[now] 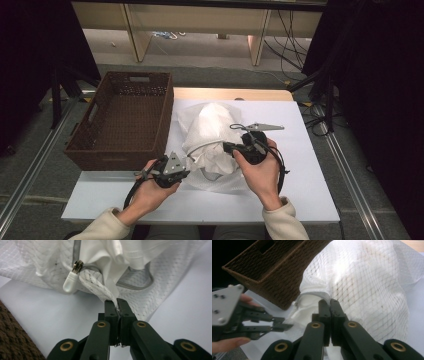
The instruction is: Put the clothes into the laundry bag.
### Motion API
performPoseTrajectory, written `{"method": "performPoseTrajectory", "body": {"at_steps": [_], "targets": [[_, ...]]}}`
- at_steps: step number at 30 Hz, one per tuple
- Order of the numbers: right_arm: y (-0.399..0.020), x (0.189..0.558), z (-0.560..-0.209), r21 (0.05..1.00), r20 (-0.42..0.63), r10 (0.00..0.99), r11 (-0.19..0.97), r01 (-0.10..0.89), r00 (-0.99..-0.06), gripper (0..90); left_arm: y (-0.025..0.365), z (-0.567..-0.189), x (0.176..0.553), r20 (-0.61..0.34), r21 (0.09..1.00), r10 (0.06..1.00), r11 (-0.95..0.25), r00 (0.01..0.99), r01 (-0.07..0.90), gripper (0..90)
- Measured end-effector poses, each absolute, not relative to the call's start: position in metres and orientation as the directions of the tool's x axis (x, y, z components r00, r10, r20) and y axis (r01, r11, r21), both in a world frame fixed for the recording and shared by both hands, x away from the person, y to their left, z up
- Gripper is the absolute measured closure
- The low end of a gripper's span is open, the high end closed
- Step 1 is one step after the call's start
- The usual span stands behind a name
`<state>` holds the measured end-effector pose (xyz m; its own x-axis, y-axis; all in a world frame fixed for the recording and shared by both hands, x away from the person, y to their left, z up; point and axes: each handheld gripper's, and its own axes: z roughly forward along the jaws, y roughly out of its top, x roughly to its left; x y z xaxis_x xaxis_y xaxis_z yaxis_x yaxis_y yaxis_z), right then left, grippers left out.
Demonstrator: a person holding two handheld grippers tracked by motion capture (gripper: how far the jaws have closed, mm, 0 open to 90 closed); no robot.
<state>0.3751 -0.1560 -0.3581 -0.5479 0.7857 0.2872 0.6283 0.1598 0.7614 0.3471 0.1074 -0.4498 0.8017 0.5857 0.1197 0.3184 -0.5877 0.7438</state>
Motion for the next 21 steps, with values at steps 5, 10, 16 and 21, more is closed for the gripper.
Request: {"method": "performPoseTrajectory", "body": {"at_steps": [5, 10, 16, 21], "targets": [[-0.153, 0.375, -0.361, 0.751, 0.277, 0.786, 0.181, 0.634, -0.553, 90.0, 0.114, -0.448, 0.329, 0.089, 0.75, 0.569, -0.579, 0.817, 0.321, 87.7], [-0.148, 0.374, -0.365, 0.736, 0.259, 0.777, 0.226, 0.638, -0.574, 90.0, 0.12, -0.449, 0.31, 0.044, 0.754, 0.557, -0.563, 0.829, 0.339, 87.8], [-0.144, 0.37, -0.37, 0.709, 0.238, 0.775, 0.273, 0.65, -0.585, 90.0, 0.122, -0.449, 0.3, 0.034, 0.762, 0.54, -0.558, 0.841, 0.328, 87.6], [-0.142, 0.369, -0.375, 0.678, 0.237, 0.754, 0.323, 0.66, -0.613, 90.0, 0.121, -0.452, 0.3, 0.038, 0.739, 0.524, -0.588, 0.851, 0.329, 84.6]]}}
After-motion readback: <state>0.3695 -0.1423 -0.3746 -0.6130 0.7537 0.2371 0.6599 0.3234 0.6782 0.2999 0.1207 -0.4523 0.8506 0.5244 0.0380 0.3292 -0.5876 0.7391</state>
